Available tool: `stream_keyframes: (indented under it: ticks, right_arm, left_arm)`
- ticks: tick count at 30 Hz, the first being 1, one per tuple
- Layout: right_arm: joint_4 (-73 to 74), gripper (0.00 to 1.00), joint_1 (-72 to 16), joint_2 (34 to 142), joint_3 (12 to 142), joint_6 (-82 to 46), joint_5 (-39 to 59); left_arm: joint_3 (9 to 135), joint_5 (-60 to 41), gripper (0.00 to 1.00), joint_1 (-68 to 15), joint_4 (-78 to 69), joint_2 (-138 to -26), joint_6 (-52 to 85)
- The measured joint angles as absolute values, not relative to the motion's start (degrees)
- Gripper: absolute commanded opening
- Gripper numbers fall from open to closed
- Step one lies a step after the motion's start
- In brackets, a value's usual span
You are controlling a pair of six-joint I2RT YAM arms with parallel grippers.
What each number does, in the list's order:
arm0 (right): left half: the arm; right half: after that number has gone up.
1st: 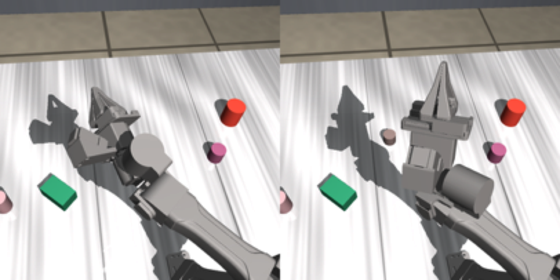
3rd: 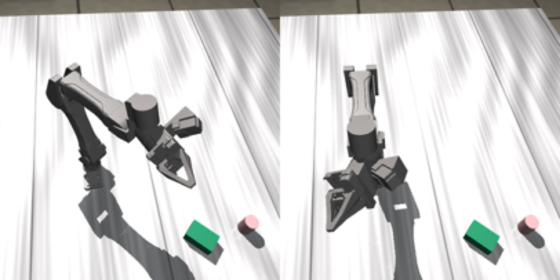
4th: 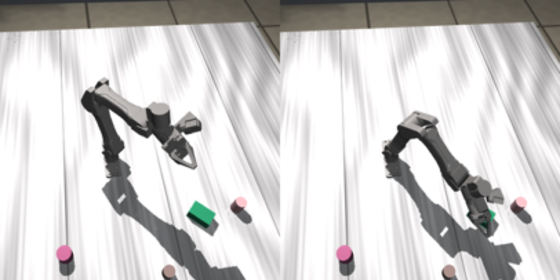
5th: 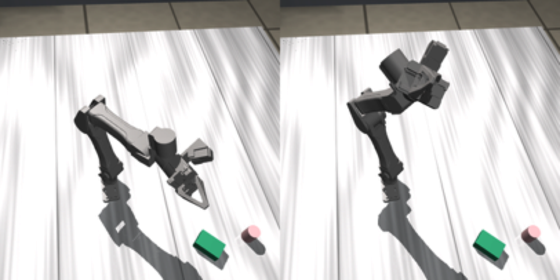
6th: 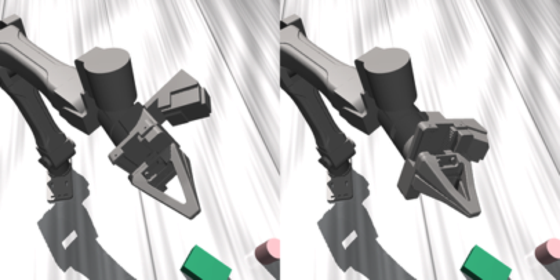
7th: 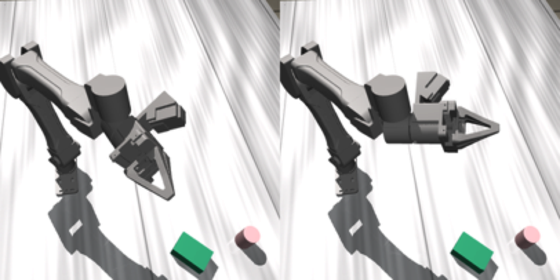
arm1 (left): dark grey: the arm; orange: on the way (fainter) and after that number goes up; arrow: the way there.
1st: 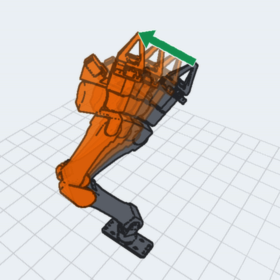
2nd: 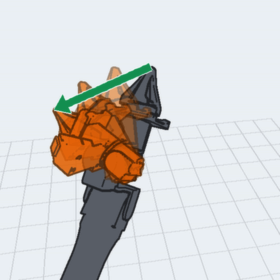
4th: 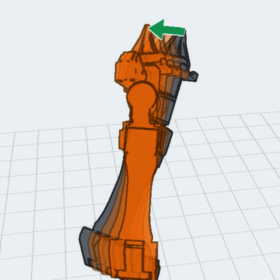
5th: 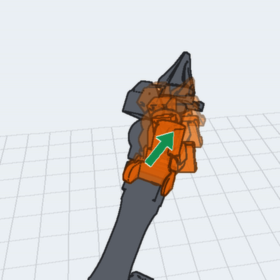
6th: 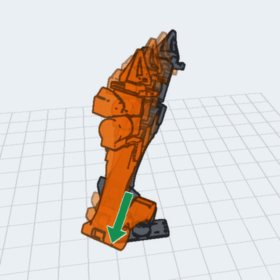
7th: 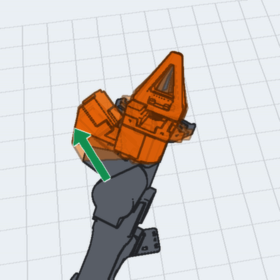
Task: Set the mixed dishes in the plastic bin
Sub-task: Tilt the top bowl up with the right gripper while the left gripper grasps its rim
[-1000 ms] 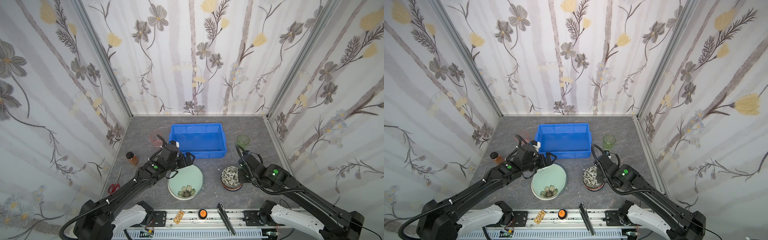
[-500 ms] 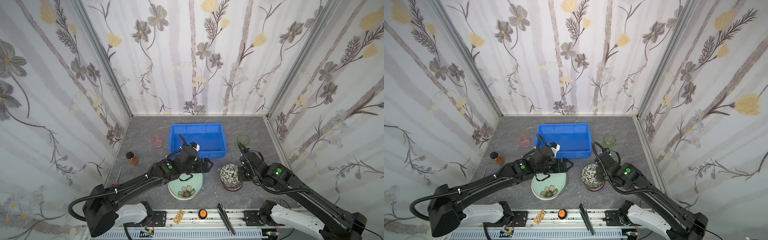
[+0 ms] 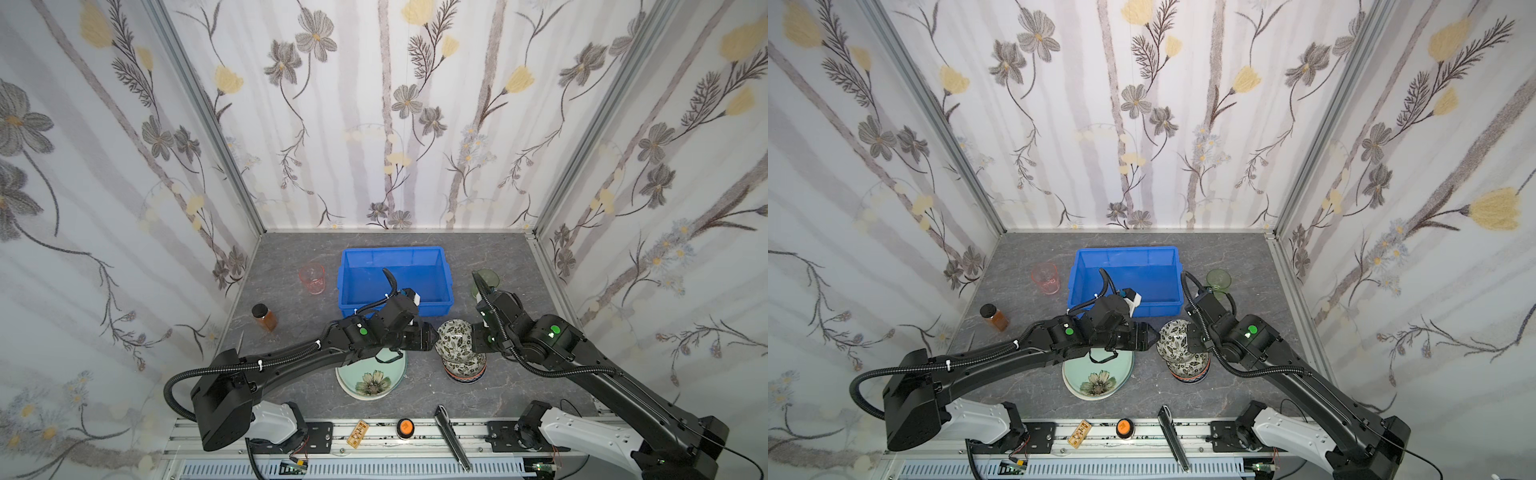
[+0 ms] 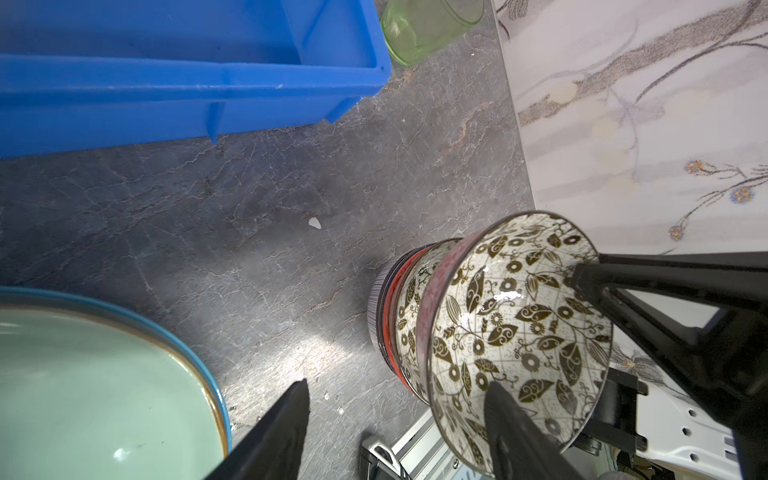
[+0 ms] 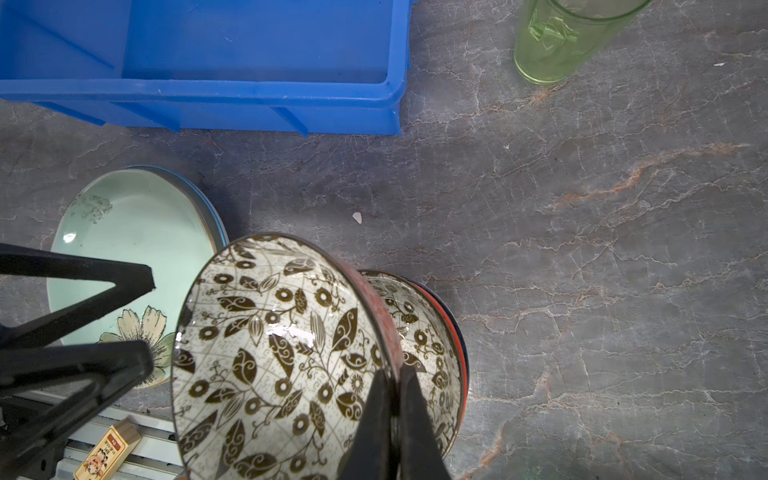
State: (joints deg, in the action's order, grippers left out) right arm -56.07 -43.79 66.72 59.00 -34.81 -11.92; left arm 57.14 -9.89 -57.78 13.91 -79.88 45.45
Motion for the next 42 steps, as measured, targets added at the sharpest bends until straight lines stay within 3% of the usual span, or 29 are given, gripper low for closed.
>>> stream_keyframes:
  ticks: [15,23,42]
  right_arm:
    - [-53.49,0.0,-43.64,69.67,60.69,-32.75,-10.94]
    - [-53.15,0.0,-43.66,70.67,60.71,-32.27,-10.85]
    - [-50.76,0.0,-43.66,71.94,60.8,-31.86,-9.52]
  left_arm:
    - [58.61,-8.64,0.48,-57.87,13.93,-83.4,46.04]
    - [59.51,-7.88,0.32,-57.87,13.91,-84.64,46.81]
    - [59.79,-6.46,0.06,-57.76,13.87,-85.32,47.22]
